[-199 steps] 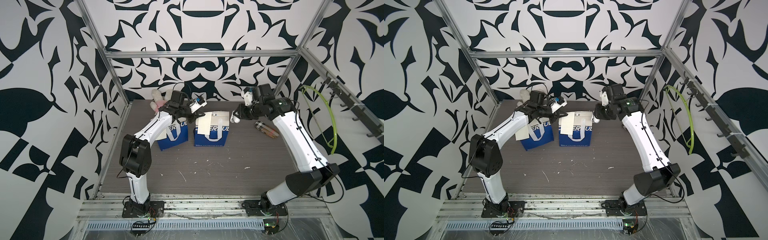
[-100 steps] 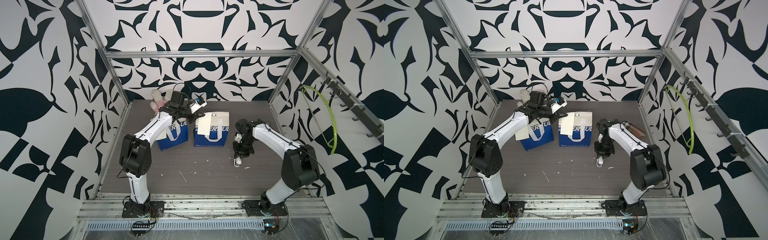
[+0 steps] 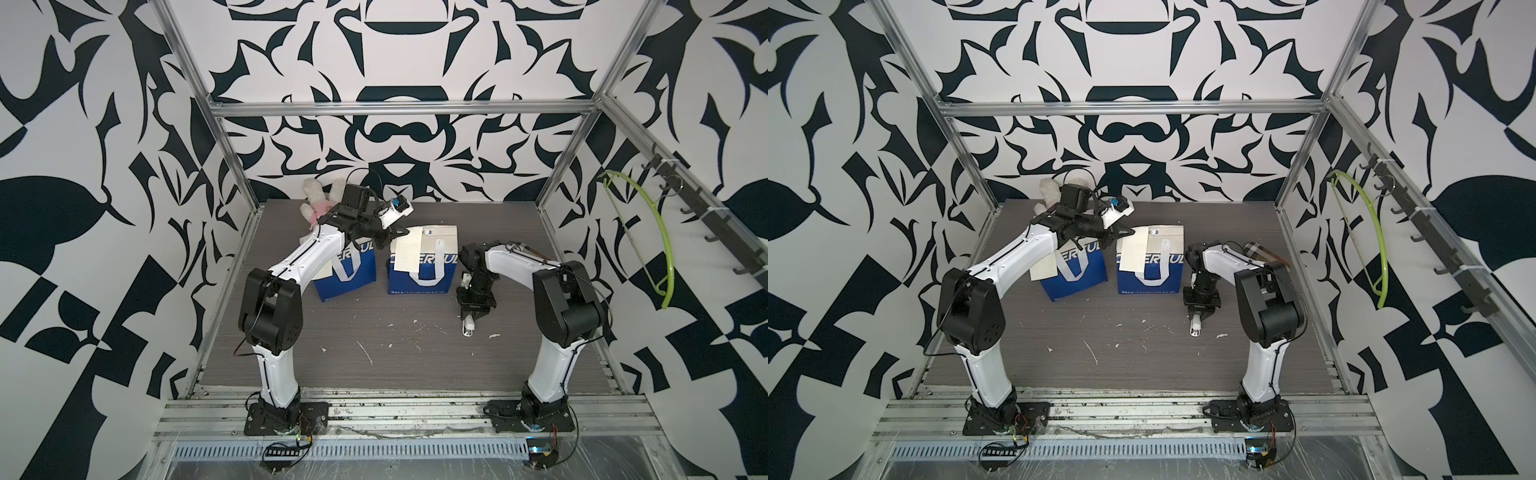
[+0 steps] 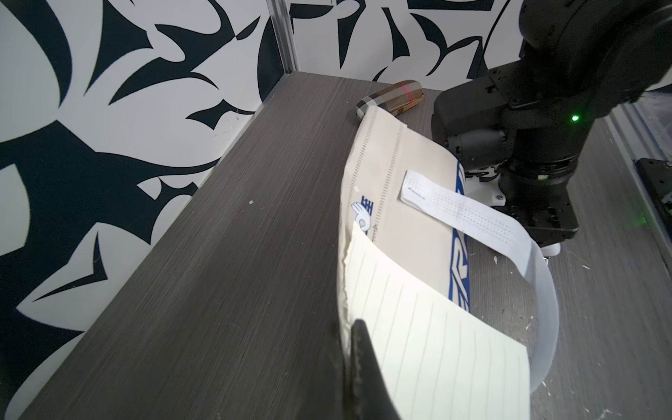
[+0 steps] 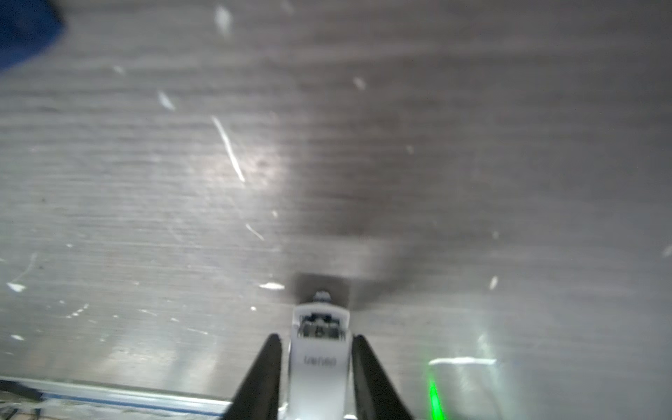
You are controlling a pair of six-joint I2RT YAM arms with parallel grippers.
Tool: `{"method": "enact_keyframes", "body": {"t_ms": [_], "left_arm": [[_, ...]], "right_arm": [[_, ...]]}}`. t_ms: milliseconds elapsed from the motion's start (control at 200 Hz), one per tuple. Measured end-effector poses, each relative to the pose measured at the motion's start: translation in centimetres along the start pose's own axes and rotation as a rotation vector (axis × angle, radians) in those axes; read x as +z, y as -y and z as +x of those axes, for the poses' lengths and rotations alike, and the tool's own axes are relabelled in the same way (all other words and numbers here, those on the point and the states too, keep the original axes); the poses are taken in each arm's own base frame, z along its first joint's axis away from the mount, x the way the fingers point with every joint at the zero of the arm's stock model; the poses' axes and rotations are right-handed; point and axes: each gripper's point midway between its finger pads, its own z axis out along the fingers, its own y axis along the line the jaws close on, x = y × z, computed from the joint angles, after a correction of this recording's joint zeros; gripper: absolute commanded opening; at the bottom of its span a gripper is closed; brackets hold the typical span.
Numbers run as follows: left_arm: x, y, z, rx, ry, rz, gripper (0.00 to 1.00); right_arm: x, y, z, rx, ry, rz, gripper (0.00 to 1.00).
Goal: Staple the receipts to the bags
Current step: Place the stapler at the center of the board, then pick up the stapler from the center of the board.
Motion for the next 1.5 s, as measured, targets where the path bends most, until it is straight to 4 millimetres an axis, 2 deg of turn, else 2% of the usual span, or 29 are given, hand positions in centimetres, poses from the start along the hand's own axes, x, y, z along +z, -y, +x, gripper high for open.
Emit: {"method": "enact_keyframes", "body": {"t_ms": [90, 210, 270, 365, 440, 500, 665, 755, 1025, 1505], "left_arm": [[0.0, 0.0, 0.0, 0.000, -0.002, -0.002, 0.00], [0.0, -0.1, 0.0, 0.000, -0.003, -0.004, 0.00], [0.0, -0.1, 0.1, -0.001, -0.003, -0.005, 0.00], [0.0, -0.1, 0.1, -0.001, -0.004, -0.005, 0.00], [0.0, -0.1, 0.1, -0.002, -0.003, -0.005, 0.00], [0.0, -0.1, 0.1, -0.003, -0.004, -0.005, 0.00], [0.0, -0.1, 0.1, -0.005, -0.004, -0.005, 0.00], [0.0, -0.1, 0.1, -0.005, -0.003, -0.005, 0.00], [0.0, -0.1, 0.1, -0.005, -0.004, -0.005, 0.00], [0.0, -0.2, 0.1, -0.005, -0.007, -0.011, 0.00]], "right_arm": [[-0.6, 0.0, -0.4, -0.001, 0.034, 0.001, 0.51], [-3.0, -0.3, -0.4, -0.015, 0.120, -0.014, 0.50], [-4.6, -0.4, -0.2, -0.021, 0.179, -0.027, 0.38], [-6.8, -0.4, 0.6, -0.025, 0.252, -0.047, 0.00], [-7.4, -0.4, 1.5, -0.015, 0.271, -0.057, 0.00], [-7.0, -0.3, 2.1, -0.013, 0.258, -0.053, 0.00], [-4.0, -0.2, 4.0, -0.012, 0.157, -0.024, 0.00], [-3.1, -0.4, 4.5, -0.009, 0.131, -0.020, 0.00], [-2.1, -0.4, 5.0, -0.002, 0.117, -0.019, 0.00], [-1.2, -0.6, 4.5, 0.006, 0.128, -0.031, 0.00]]}}
